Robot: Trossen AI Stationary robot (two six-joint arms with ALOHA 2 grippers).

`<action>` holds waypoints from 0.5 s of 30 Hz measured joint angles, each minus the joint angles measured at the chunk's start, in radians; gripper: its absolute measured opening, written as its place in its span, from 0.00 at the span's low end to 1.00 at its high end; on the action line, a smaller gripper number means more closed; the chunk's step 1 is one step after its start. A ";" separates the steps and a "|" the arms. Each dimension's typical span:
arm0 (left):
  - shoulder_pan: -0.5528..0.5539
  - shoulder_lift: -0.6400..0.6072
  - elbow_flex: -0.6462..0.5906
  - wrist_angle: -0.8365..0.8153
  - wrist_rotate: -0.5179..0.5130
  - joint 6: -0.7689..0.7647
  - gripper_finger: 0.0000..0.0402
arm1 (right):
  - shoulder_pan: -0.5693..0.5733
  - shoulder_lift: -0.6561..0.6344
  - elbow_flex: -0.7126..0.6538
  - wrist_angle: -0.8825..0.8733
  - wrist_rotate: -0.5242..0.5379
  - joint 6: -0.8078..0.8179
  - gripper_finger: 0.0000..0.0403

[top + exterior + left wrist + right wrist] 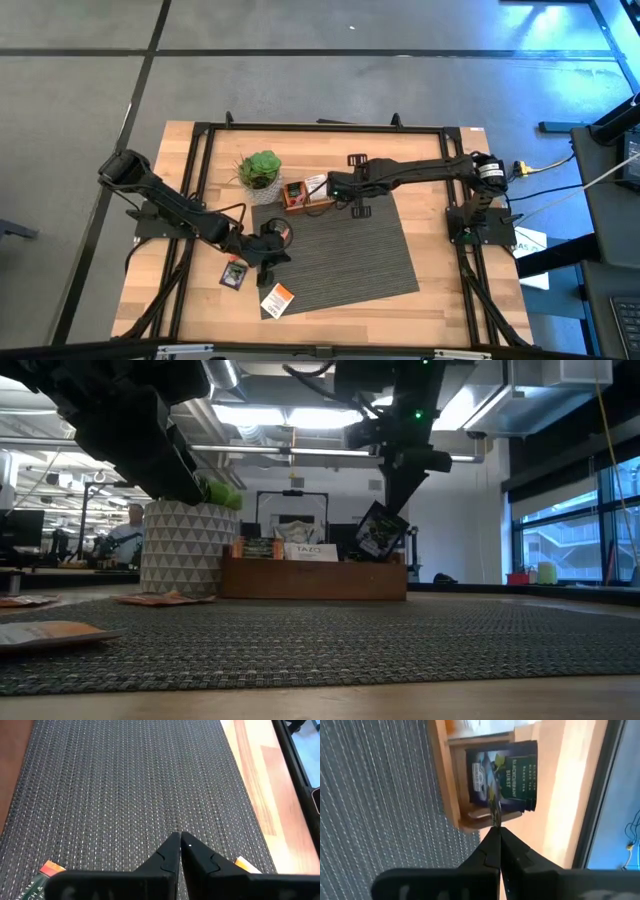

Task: Pick & Place Tea
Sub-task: Put the black tea bag into the right slot of the wooden organizer

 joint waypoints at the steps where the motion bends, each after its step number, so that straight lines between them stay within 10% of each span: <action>1: 0.000 0.000 0.000 0.000 0.000 0.000 0.03 | -0.004 0.005 0.000 0.004 0.001 -0.004 0.00; 15: 0.000 0.000 0.000 -0.013 -0.026 0.000 0.03 | -0.012 0.030 0.000 0.012 0.006 -0.076 0.04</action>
